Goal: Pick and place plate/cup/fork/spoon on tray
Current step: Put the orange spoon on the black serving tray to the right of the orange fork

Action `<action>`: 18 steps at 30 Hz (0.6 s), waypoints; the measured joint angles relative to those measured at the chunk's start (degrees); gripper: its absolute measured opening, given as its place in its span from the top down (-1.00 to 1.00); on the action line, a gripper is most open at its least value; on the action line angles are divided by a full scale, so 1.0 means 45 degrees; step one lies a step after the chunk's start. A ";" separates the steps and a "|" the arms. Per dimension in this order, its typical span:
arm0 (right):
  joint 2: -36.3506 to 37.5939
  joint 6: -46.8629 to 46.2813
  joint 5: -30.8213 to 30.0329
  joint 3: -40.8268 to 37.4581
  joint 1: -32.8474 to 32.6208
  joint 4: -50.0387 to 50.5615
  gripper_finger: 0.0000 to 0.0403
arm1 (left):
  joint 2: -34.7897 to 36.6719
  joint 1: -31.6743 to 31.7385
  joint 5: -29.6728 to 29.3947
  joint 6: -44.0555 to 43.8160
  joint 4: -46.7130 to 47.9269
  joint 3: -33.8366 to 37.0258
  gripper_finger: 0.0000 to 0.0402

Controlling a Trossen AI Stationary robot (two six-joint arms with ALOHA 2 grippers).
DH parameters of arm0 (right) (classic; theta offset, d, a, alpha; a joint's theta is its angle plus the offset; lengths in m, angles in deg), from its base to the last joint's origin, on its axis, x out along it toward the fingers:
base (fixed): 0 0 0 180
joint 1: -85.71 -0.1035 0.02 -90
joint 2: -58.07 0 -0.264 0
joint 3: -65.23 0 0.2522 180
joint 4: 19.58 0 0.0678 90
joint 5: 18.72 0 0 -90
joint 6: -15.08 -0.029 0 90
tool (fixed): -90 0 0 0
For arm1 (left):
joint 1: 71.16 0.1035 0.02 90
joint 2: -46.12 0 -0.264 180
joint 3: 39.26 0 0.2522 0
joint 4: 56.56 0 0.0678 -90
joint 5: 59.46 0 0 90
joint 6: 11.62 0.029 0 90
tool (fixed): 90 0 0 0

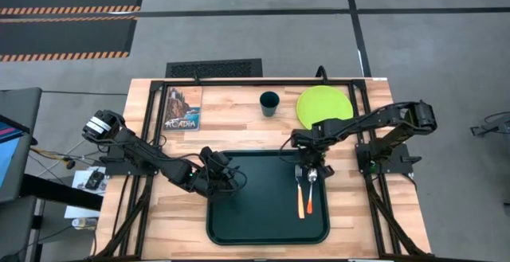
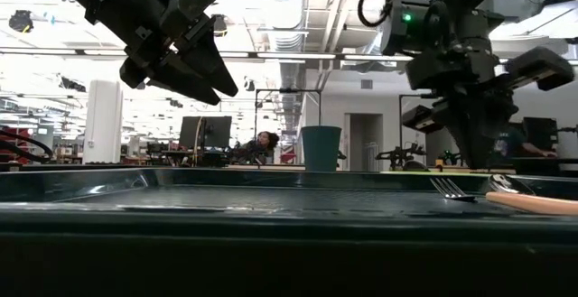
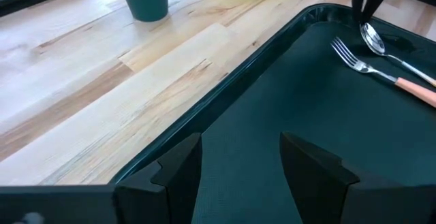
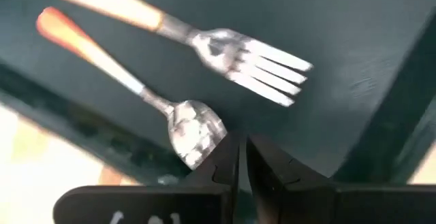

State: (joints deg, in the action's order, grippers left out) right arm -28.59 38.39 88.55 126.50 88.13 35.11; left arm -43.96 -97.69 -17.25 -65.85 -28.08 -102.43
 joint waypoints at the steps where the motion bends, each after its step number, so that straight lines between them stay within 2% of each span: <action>1: -0.0009 -0.0299 -0.0221 0.0099 -0.0010 -0.0067 0.72 | 0.0000 0.0016 -0.0005 0.0000 -0.0006 0.0000 0.08; 3: -0.0012 -0.1067 -0.0550 0.0532 0.0039 0.0040 0.72 | 0.0000 0.0096 0.0005 -0.0037 -0.0061 0.0000 0.08; 6: -0.0012 -0.1871 -0.0127 0.1607 0.0239 0.0796 0.72 | 0.0000 0.0260 0.0021 -0.0253 -0.0421 0.0000 0.08; 13: 0.0134 -0.3463 -0.0115 0.4254 0.0549 0.4215 0.72 | 0.0000 0.0639 0.0903 -0.0197 -0.1286 -0.0005 0.08; 18: 0.0129 -0.6602 -0.0271 0.4272 0.0499 0.5857 0.72 | 0.0000 0.0670 0.1201 -0.0186 -0.1847 -0.0005 0.08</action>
State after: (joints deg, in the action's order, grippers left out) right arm -28.01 8.68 87.33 145.72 90.37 61.47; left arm -43.96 -94.67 -11.84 -66.69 -36.39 -102.45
